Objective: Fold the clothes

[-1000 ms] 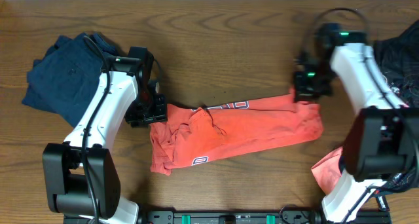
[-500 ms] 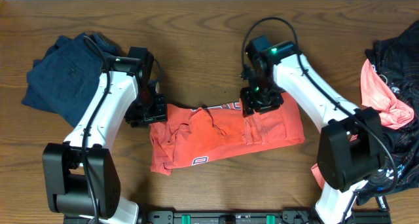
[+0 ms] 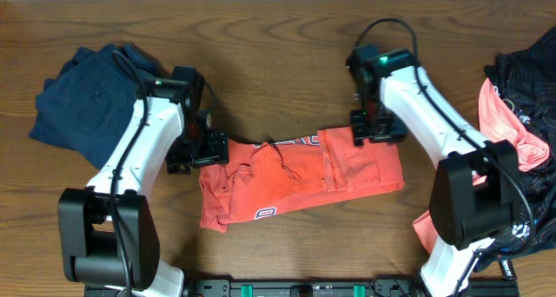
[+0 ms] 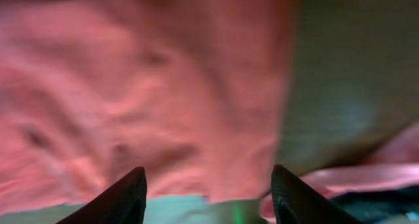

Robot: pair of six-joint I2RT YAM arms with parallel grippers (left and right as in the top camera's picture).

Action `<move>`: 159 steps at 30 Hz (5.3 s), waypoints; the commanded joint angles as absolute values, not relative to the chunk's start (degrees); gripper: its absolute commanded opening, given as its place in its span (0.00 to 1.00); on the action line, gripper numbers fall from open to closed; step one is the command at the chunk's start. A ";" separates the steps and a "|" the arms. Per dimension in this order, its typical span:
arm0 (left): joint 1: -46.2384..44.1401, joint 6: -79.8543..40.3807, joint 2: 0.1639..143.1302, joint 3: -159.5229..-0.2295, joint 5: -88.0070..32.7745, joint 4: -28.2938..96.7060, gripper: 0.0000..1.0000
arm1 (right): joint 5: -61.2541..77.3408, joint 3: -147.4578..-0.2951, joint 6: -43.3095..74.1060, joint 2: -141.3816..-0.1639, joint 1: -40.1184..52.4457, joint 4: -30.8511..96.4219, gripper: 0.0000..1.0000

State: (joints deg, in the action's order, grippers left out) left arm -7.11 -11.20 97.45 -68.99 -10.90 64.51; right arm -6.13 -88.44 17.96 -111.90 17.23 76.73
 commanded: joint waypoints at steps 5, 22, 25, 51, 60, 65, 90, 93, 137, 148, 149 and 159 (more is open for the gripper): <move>-6.81 -12.34 97.86 -59.55 -9.78 55.53 0.87 | -10.48 -88.12 21.19 -111.81 11.55 77.76 0.59; -5.41 -12.78 98.28 -51.99 -16.36 44.07 0.06 | -10.59 -88.12 21.12 -111.66 9.74 77.78 0.59; -2.31 -12.80 97.36 -57.28 -8.40 50.63 0.06 | -11.75 -88.12 21.12 -110.96 7.77 77.69 0.59; -35.33 -27.59 93.86 -76.95 -12.62 50.57 0.06 | -11.31 -88.12 15.09 -109.47 -0.78 78.04 0.62; -44.93 -29.47 101.78 -76.95 -16.34 41.82 0.30 | -9.15 -88.12 14.04 -109.49 -0.73 77.54 0.62; -44.36 -18.13 99.61 -78.37 -22.04 41.58 0.43 | -7.90 -88.12 13.61 -109.49 -0.67 77.49 0.64; -16.60 -6.11 109.40 -76.79 -31.83 48.56 0.92 | -1.23 -88.12 8.05 -109.49 2.11 76.55 0.66; -17.17 -2.63 113.97 -76.79 -36.88 48.56 0.93 | -1.23 -88.12 8.05 -109.49 2.11 76.53 0.67; 36.97 -14.28 104.57 -89.73 -5.19 44.07 0.98 | -1.45 -88.12 8.01 -109.49 2.04 76.73 0.68; 22.52 -6.02 99.61 -89.76 -20.47 43.29 0.98 | 13.43 -88.12 8.03 -109.49 2.11 64.62 0.88; 19.94 -5.48 99.61 -89.76 -19.99 43.99 0.98 | 14.98 -88.12 8.03 -109.49 2.11 62.59 0.89; 1.08 -4.97 99.85 -89.76 -13.21 72.77 0.98 | 10.72 -88.44 7.53 -107.96 -1.74 66.13 0.99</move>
